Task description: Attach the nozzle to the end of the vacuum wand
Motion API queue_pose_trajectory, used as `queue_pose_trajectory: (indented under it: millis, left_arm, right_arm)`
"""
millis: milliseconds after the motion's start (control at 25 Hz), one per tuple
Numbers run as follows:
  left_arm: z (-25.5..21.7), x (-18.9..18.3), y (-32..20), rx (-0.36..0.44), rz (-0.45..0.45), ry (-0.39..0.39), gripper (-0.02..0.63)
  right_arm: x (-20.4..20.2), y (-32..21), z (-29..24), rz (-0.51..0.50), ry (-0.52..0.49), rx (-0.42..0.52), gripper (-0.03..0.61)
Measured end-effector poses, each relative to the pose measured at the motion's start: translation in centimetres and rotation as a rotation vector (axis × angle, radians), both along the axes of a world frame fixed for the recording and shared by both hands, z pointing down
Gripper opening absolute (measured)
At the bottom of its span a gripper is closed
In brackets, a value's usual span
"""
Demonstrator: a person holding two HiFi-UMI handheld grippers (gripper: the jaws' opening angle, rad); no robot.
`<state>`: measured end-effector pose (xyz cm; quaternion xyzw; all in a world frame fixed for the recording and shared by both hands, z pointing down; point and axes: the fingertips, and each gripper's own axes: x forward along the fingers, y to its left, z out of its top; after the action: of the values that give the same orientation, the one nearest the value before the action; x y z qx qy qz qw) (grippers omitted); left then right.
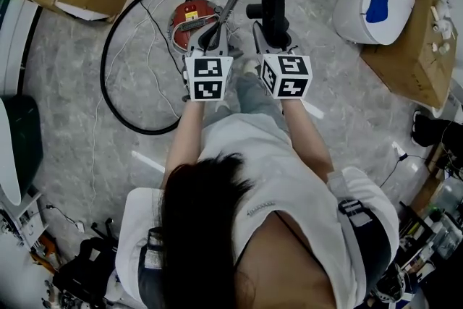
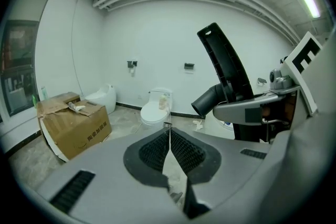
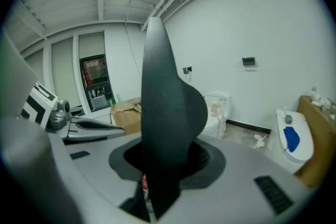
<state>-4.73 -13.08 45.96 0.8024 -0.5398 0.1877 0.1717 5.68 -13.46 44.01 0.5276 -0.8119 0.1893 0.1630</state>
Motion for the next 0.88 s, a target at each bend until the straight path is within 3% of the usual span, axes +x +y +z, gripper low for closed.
queue_pose_trajectory:
  millis: [280, 880]
  left_arm:
    - [1.3, 1.0, -2.4, -0.058, -0.037, -0.054, 0.009]
    - [4.3, 2.6, -6.1, -0.139, -0.114, -0.074, 0.009]
  right_arm:
    - [1.5, -3.6, 0.4, -0.042, -0.012, -0.014, 0.141]
    - [3.2, -9.6, 3.3, -0.163, -0.046, -0.085, 0.141]
